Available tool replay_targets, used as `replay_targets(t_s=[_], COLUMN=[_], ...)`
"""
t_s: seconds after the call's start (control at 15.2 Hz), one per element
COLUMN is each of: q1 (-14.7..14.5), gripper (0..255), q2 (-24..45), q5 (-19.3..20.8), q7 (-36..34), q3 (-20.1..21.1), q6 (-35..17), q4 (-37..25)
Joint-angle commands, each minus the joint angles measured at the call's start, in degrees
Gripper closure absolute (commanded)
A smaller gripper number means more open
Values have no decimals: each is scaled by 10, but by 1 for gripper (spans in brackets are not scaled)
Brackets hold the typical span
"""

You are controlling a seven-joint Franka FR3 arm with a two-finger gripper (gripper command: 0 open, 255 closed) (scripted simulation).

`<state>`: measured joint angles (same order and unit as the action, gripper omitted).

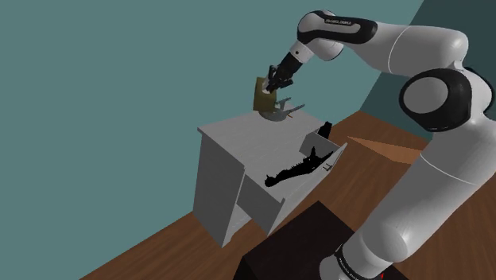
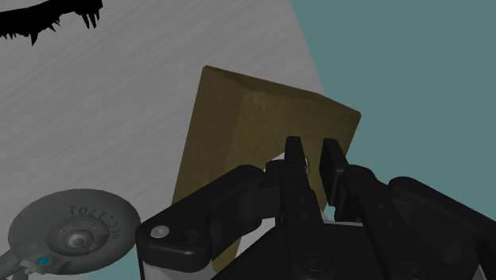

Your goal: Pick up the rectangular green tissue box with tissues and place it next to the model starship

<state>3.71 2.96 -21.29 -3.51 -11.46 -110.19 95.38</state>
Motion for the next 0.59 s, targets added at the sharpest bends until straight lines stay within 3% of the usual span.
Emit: replay_targets(t_s=[0.0,0.53], q1=[15,92], gripper=[255,255], q2=[24,142], q5=[-10,-57], q7=[24,108], q3=[-12,-49], q6=[17,104], q4=[-31,-196])
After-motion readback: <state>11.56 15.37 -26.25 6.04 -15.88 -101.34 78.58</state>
